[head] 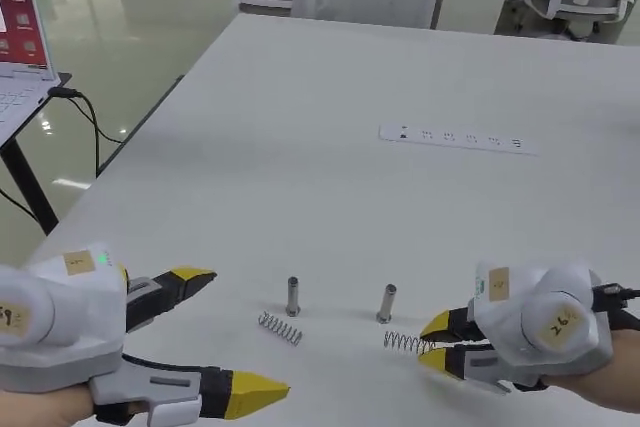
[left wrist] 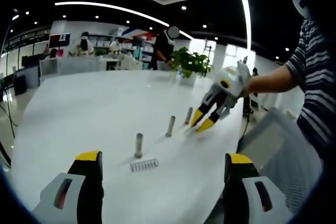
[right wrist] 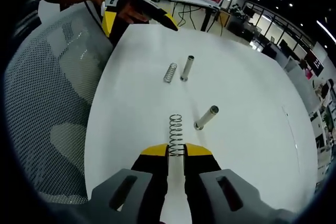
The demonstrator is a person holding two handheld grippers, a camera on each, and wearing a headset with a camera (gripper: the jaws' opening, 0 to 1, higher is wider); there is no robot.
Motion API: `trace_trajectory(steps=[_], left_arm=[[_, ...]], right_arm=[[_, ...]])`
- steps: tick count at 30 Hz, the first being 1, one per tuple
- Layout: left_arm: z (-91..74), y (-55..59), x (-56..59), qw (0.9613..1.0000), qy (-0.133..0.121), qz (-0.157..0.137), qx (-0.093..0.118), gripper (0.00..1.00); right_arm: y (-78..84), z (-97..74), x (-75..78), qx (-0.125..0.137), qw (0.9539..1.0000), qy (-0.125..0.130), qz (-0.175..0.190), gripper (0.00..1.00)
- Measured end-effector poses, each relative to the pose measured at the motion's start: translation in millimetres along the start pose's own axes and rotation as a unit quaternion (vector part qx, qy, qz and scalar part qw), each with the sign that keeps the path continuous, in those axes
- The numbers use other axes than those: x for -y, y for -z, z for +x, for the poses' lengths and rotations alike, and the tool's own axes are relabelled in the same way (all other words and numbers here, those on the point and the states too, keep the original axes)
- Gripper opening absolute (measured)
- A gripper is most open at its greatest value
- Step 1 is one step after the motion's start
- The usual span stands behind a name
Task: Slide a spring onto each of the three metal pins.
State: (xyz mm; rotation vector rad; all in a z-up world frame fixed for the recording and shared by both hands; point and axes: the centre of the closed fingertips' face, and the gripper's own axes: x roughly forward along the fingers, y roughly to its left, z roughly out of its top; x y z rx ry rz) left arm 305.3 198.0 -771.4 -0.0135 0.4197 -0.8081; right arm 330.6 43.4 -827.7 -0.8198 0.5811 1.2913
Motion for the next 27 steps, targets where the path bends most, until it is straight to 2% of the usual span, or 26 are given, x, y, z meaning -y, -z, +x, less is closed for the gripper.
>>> trace_trajectory(steps=[8,15,16,19,21,23,24,25,27], left_arm=[[-1.4,1.5,-1.8,1.0,-0.004,-0.001,-0.002,0.92],[-0.4,11.4,-12.3,0.9998,-0.014,0.001,-0.014,0.89],[0.4,15.1,-15.3,0.9996,-0.017,0.002,-0.022,0.88],[2.2,16.4,-20.0,0.9994,-0.02,0.006,-0.028,0.87],[2.4,13.5,-21.2,0.9994,-0.021,0.008,-0.025,0.86],[2.9,6.7,-18.1,0.9997,-0.016,0.008,-0.018,0.81],[3.4,5.6,-9.0,0.9998,0.01,0.004,-0.017,0.74],[3.7,6.8,-6.2,0.9997,0.016,0.004,-0.02,0.67],[4.2,13.4,4.0,0.9987,0.037,0.007,-0.034,0.59]], right_arm=[[-10.8,-15.9,-3.1,0.014,0.9998,0.01,-0.004,0.08],[-15.5,-26.6,-2.8,0.017,0.9996,0.021,-0.009,0.08],[-15.2,-28.2,-2.3,0.016,0.9996,0.023,-0.01,0.08],[-15.0,-30.9,-2.1,0.014,0.9995,0.024,-0.013,0.08],[-14.0,-32.4,-2.4,0.01,0.9995,0.024,-0.018,0.08],[-14.1,-34.6,-1.7,0.008,0.9994,0.025,-0.023,0.08],[-15.1,-36.0,-1.0,0.01,0.9993,0.026,-0.023,0.08],[-16.4,-37.0,-0.6,0.011,0.9993,0.028,-0.023,0.08],[-18.0,-38.1,-0.5,0.011,0.9992,0.029,-0.026,0.08]])
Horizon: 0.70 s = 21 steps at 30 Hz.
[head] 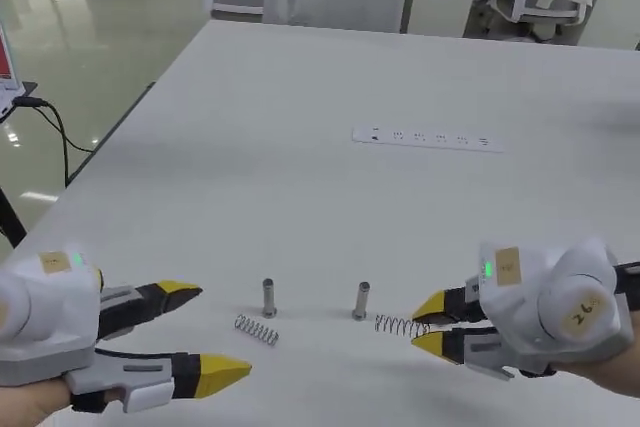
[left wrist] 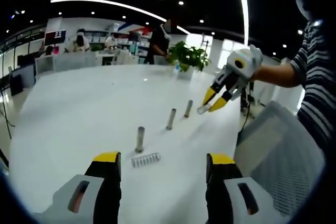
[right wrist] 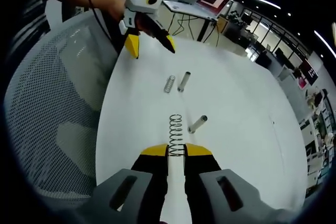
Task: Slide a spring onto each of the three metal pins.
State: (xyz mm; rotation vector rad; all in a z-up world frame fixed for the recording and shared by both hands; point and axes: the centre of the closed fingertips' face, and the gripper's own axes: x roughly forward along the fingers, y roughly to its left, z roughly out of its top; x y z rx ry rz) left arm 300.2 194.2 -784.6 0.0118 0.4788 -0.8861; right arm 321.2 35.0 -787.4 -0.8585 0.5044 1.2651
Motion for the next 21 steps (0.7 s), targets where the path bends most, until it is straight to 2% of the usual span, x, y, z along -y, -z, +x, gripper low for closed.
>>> trace_trajectory(steps=[2,4,5,9,10,11,13,16,21], left_arm=[[1.8,3.3,6.2,0.9999,0.01,0.0,-0.005,0.53],[3.6,2.6,14.8,0.9993,0.035,-0.007,-0.005,0.46],[5.1,0.7,13.5,0.9995,0.032,-0.003,-0.003,0.44],[16.4,-13.9,21.2,0.9987,0.05,0.001,0.01,0.42],[20.2,-19.5,27.7,0.9976,0.067,0.005,0.015,0.38],[23.2,-23.7,30.3,0.9972,0.072,0.006,0.02,0.36],[29.2,-28.5,33.2,0.9966,0.079,0.008,0.022,0.36],[42.9,-31.2,39.5,0.9953,0.091,0.032,0.009,0.36],[59.1,-35.3,53.6,0.9909,0.122,0.057,-0.002,0.36]], right_arm=[[-2.4,-1.2,-1.4,0.0,1.0,-0.002,-0.006,0.08],[-5.0,-1.9,-2.6,0.002,1.0,-0.004,-0.009,0.08],[-6.0,-1.7,-2.8,0.003,0.9999,-0.003,-0.01,0.08],[-7.3,0.1,-5.2,0.003,0.9998,-0.008,-0.018,0.08],[-7.5,0.5,-5.5,0.002,0.9998,-0.008,-0.019,0.08],[-8.0,0.6,-5.7,0.002,0.9998,-0.009,-0.02,0.08],[-9.8,0.4,-7.0,0.004,0.9997,-0.011,-0.022,0.08],[-13.5,-0.2,-8.9,0.007,0.9996,-0.014,-0.025,0.08],[-16.0,-1.0,-9.5,0.01,0.9994,-0.016,-0.028,0.08]])
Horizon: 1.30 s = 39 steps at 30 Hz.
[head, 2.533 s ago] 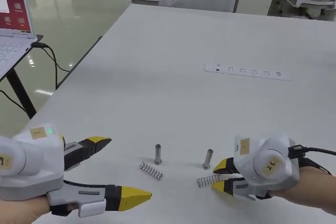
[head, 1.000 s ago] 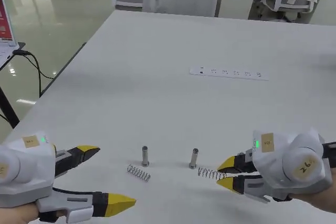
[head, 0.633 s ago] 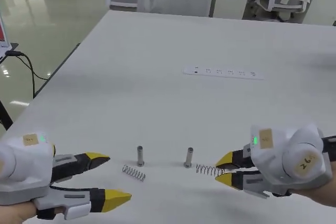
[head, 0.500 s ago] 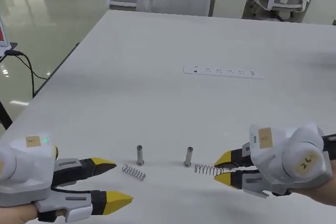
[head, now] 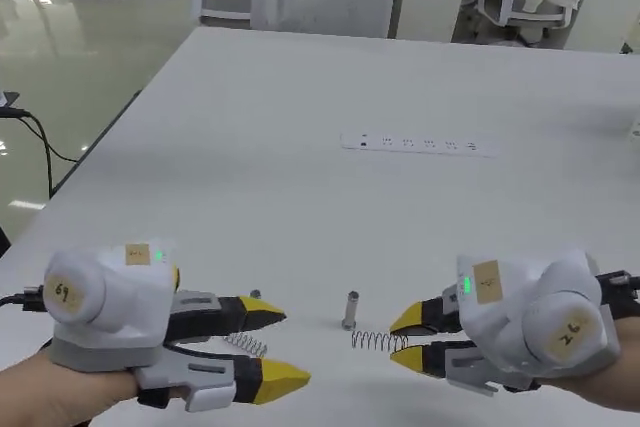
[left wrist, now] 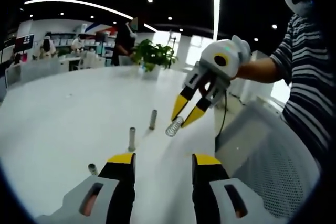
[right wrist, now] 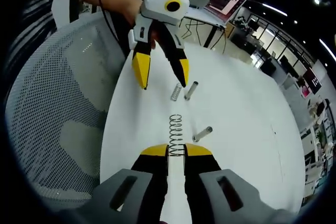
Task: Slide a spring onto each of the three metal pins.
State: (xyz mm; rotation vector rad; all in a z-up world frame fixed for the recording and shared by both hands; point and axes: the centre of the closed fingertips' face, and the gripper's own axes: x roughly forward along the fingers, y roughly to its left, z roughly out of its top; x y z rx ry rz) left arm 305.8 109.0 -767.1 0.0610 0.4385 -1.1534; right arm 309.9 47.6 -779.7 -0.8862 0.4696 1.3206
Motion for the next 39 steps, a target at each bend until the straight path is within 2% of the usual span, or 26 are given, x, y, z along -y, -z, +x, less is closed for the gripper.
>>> trace_trajectory(steps=[6,11,14,17,19,21,26,37,39], left_arm=[[19.9,-7.9,7.2,0.9997,0.021,0.009,0.006,0.33],[31.1,-9.3,16.2,0.999,0.038,0.022,0.006,0.31],[34.6,-12.3,17.3,0.9989,0.04,0.025,0.01,0.29],[38.6,-15.4,16.5,0.9988,0.041,0.024,0.015,0.22],[39.7,-16.4,16.9,0.9987,0.044,0.021,0.018,0.16],[41.4,-19.5,15.7,0.9986,0.042,0.015,0.028,0.14],[43.5,-18.4,17.2,0.9984,0.045,0.023,0.026,0.1],[45.6,-19.6,15.0,0.9982,0.043,0.028,0.03,0.08],[45.6,-22.9,17.3,0.9978,0.049,0.026,0.038,0.08]], right_arm=[[-1.6,-0.9,-0.2,0.003,1.0,0.0,0.0,0.08],[-5.7,-0.6,-1.2,0.011,0.9999,-0.004,0.0,0.08],[-7.7,0.0,-2.7,0.013,0.9999,-0.007,-0.005,0.08],[-8.8,0.5,-3.0,0.013,0.9999,-0.007,-0.007,0.08],[-8.9,0.8,-2.4,0.013,0.9999,-0.006,-0.009,0.08],[-9.1,1.0,-2.8,0.014,0.9999,-0.007,-0.007,0.08],[-9.3,0.3,-3.9,0.012,0.9998,-0.01,-0.013,0.08],[-12.2,-2.5,-3.0,0.021,0.9997,-0.012,-0.007,0.08],[-11.4,-2.7,-3.1,0.019,0.9997,-0.012,-0.009,0.08]])
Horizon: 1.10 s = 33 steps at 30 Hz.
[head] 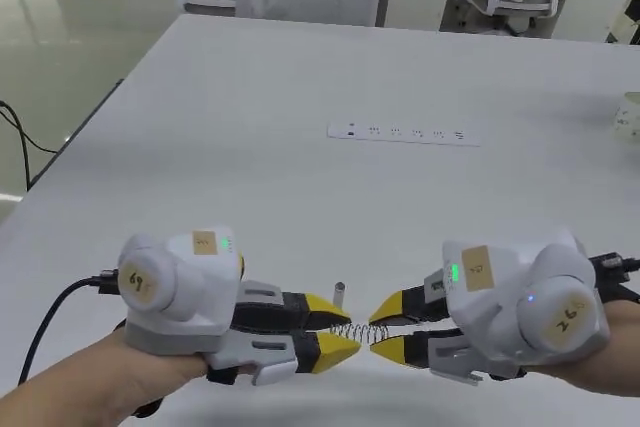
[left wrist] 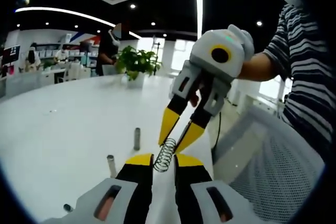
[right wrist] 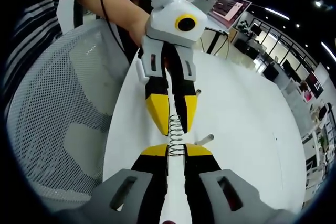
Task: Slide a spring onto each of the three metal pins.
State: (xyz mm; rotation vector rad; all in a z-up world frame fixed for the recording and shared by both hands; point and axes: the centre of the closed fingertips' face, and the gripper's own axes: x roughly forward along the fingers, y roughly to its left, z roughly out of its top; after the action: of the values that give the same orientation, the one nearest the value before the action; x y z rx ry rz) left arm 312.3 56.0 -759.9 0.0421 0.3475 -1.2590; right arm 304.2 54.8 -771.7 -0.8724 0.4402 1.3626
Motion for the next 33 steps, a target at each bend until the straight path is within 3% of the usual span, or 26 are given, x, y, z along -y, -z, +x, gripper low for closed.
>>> trace_trajectory(steps=[2,5,9,21,25,29,33], left_arm=[[0.5,2.7,-2.0,0.9999,-0.005,0.009,-0.009,0.06],[0.8,2.6,-0.6,1.0,0.0,0.005,-0.006,0.05],[1.1,3.1,6.3,0.9996,0.022,0.015,-0.007,0.03],[2.5,6.3,9.4,0.9985,0.041,0.032,-0.02,0.02],[1.2,7.5,8.5,0.9985,0.04,0.031,-0.022,0.02],[0.0,8.1,8.4,0.9984,0.042,0.029,-0.024,0.02],[0.3,11.1,11.6,0.9978,0.047,0.034,-0.033,0.02]], right_arm=[[-0.7,0.0,-0.4,0.003,1.0,-0.001,0.002,0.08],[-0.7,0.0,0.0,0.001,1.0,-0.001,0.0,0.08],[1.8,-1.4,-0.1,0.001,1.0,-0.001,-0.002,0.08],[5.4,-1.0,-6.0,0.019,0.9995,-0.005,0.023,0.09],[13.4,-0.4,-7.9,0.012,0.9995,-0.007,0.028,0.15],[20.3,0.4,-7.3,0.005,0.9995,-0.002,0.03,0.13],[15.0,0.7,-7.2,0.017,0.9992,-0.003,0.037,0.12]])
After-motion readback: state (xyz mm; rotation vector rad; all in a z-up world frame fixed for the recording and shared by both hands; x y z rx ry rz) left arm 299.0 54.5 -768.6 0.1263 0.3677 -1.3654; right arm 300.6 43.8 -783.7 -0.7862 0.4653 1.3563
